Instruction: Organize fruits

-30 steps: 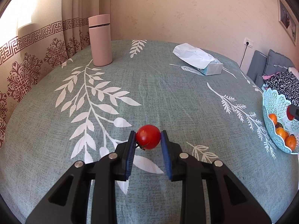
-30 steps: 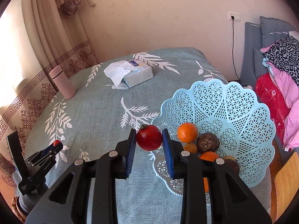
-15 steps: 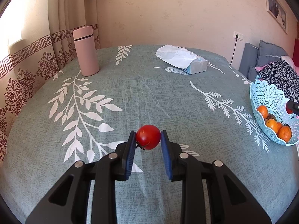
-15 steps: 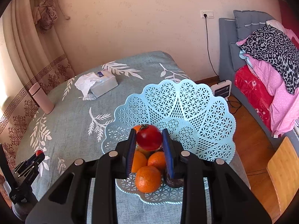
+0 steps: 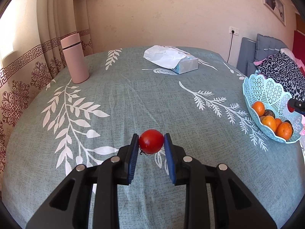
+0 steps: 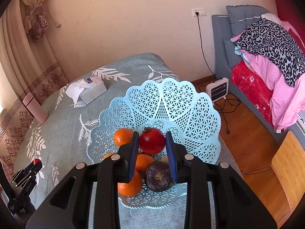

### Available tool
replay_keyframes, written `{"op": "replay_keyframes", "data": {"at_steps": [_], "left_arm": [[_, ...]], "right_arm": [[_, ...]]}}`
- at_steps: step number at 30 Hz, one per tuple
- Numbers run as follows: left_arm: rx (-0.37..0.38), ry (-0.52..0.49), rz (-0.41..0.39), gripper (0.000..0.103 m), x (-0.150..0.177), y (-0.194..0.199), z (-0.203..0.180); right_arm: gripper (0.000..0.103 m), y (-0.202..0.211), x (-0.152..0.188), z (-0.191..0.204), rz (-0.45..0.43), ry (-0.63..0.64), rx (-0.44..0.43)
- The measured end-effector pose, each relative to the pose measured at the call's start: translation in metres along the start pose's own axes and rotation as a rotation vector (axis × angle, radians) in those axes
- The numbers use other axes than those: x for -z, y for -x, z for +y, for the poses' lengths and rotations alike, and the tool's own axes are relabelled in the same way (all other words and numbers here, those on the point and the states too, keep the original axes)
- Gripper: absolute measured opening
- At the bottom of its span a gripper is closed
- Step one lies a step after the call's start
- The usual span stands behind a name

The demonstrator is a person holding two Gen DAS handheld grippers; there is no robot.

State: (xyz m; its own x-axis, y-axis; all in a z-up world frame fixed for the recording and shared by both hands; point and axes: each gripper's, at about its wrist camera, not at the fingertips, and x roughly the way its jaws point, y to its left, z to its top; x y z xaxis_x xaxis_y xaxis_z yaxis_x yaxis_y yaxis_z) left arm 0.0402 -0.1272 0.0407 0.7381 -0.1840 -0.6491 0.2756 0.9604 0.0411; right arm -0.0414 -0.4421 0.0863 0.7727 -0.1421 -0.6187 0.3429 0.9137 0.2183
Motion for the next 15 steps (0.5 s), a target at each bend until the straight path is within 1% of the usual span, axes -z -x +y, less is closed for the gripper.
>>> {"op": "replay_keyframes", "data": {"at_steps": [8,12,14,15], "left_arm": [[0.016,-0.025,-0.006,0.027,-0.002,0.002,-0.013],[0.045,-0.031,0.008,0.027,-0.005,0.001,-0.021],[0.059,-0.039,0.007,0.027,-0.008,0.001,-0.026],[0.068,-0.043,0.008,0.027,-0.009,0.002,-0.029]], "right_arm": [[0.029,0.002,0.000,-0.007,-0.005,-0.018,-0.007],[0.030,0.007,0.000,-0.011,-0.015,-0.039,-0.013],[0.031,0.012,-0.001,-0.014,-0.033,-0.055,-0.012],[0.032,0.015,-0.001,-0.015,-0.046,-0.059,-0.006]]}}
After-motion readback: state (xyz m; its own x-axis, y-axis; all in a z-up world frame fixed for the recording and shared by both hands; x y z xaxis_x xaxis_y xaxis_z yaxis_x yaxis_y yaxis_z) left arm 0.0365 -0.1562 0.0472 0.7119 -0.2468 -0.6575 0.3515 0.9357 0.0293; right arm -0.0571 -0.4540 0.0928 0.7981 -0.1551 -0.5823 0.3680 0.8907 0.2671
